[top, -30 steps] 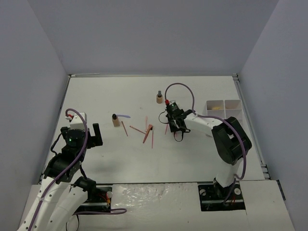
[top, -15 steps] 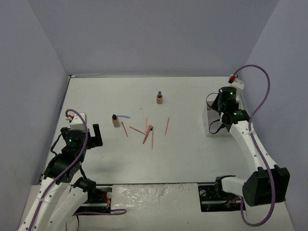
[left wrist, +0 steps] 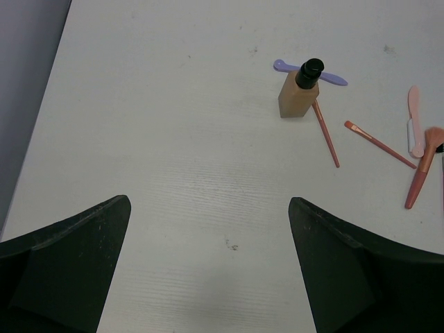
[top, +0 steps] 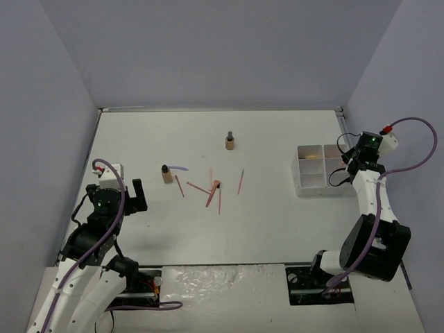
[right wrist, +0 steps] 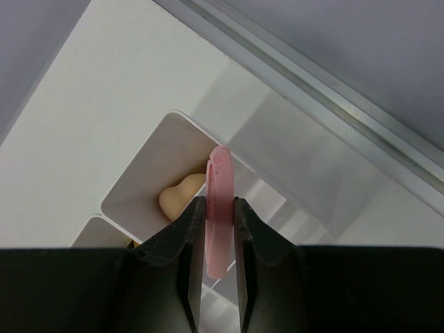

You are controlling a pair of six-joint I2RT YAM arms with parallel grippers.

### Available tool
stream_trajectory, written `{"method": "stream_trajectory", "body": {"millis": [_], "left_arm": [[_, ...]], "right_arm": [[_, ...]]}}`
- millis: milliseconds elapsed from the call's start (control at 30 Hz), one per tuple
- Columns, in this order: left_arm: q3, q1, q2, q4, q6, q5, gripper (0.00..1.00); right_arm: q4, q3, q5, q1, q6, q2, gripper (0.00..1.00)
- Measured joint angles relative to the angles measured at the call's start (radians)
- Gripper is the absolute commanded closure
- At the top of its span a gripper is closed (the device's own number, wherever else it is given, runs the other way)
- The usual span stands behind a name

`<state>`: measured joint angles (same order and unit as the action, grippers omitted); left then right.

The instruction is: Organize the makeup

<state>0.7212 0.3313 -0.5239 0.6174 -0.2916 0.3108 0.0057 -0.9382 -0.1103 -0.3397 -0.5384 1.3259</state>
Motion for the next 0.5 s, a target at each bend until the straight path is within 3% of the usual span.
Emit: {"method": "stream_trajectory", "body": {"millis": [367, 500], "left_arm": [[0.0, 0.0, 0.011, 0.0, 0.0, 0.008, 0.03], [0.0, -0.002, 0.011, 0.0, 0.0, 0.008, 0.03]], "right_arm": [[0.068, 0.0, 0.071, 0.0, -0.04, 0.139, 0.99], [0.098, 0.002, 0.083, 0.0, -0.059, 0.146, 0.8]]}}
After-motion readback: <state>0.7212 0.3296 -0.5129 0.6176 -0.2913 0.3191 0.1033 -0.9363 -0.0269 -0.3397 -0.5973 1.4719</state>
